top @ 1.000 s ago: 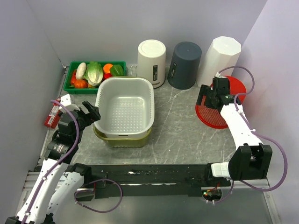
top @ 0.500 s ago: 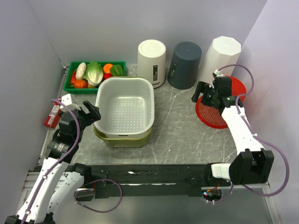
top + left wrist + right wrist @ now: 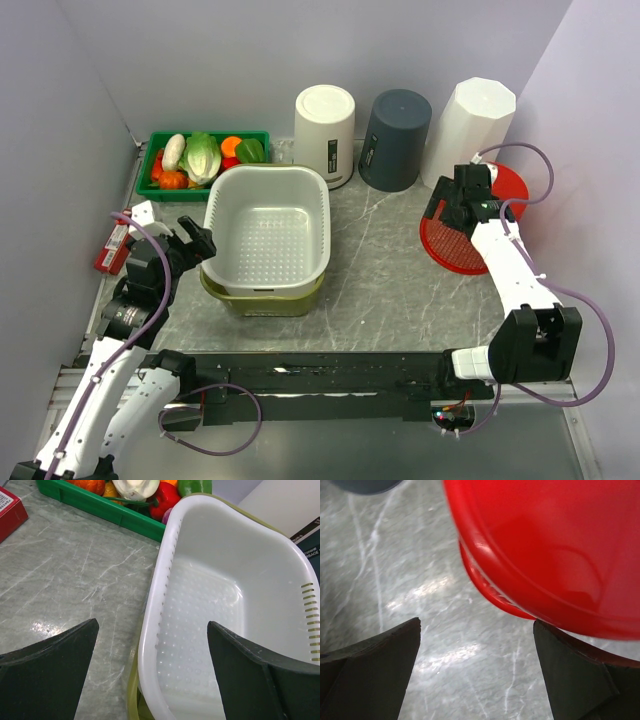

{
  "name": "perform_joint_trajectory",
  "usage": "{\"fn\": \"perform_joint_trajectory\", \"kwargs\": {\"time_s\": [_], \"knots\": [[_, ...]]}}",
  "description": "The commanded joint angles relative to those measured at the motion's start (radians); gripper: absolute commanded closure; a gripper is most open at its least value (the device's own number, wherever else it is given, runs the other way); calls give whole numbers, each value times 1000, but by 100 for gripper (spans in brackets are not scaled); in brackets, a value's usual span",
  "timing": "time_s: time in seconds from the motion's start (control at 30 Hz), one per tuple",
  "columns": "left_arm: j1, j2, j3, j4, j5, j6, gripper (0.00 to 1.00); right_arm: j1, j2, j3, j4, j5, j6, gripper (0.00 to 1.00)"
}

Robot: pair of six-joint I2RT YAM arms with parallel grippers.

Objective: Turn the large container upside down
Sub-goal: Move the container to the center of the board.

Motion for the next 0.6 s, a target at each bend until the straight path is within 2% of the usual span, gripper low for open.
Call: {"fn": "perform_joint_trajectory", "kwargs": {"time_s": [0.0,0.13,0.27,0.3,0.4,0.57], "knots": [[3,11,7,34,16,12,4,-4,-25,27,-32,151,42,0],[3,14,9,31,19,12,4,-5,-53,21,-30,165,62,0],[3,14,7,34,22,13,4,-2,-137,-28,52,-57,23,1],[3,15,7,33,22,13,4,-2,-155,-45,72,-162,28,1],[2,14,7,34,19,13,4,6,-224,-109,152,-347,68,2],[3,21,7,36,25,15,4,49,-278,-203,256,-531,187,5]]}}
